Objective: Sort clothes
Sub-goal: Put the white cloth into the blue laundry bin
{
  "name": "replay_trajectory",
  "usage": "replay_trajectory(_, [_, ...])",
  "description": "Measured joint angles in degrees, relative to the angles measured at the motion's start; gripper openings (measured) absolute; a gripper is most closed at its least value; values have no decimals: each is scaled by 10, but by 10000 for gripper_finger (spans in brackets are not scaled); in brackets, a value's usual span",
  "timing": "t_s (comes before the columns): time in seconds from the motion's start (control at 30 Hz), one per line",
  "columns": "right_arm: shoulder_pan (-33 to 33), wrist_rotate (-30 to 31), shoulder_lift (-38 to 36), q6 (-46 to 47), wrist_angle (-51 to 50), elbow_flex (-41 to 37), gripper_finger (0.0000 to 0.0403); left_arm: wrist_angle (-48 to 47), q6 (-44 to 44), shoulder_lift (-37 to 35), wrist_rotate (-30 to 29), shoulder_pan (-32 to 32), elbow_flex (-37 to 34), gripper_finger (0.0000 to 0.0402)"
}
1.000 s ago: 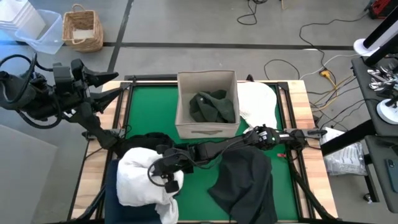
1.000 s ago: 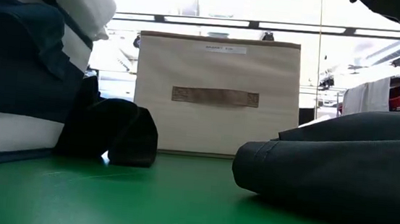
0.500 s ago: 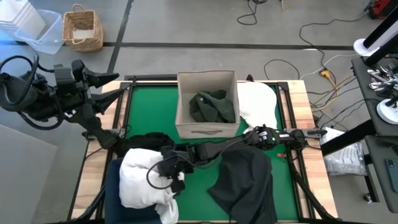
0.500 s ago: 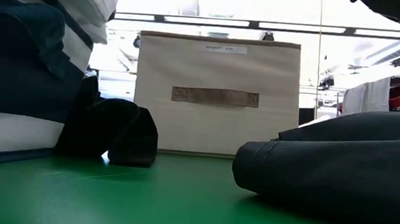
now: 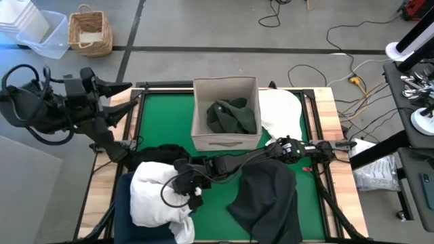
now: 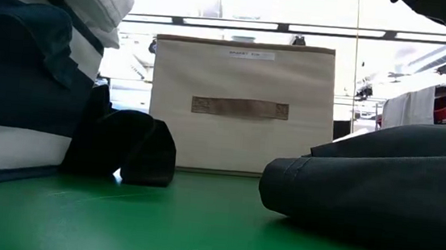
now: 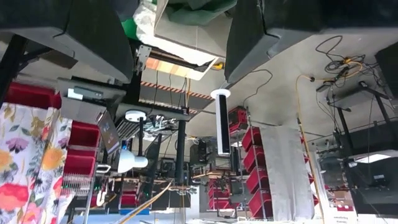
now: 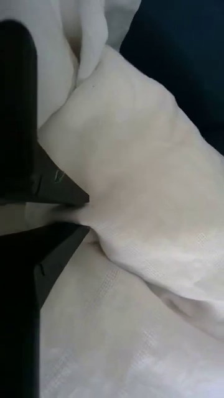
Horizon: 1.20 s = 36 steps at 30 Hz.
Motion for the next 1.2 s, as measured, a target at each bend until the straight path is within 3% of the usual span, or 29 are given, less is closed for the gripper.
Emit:
replay_trajectory(0.63, [3,-2,-21,-92,-33,0,226,-40,-23,66,0,0,0,233])
replay_trajectory(0.93, [2,-3,-48,-131,-65,0,246,-74,-17,89,-1,0,0,233])
replay_trajectory(1.2, [1,-3,-82,-155,-95,0,224,-148,-94,119,-2,0,0,233])
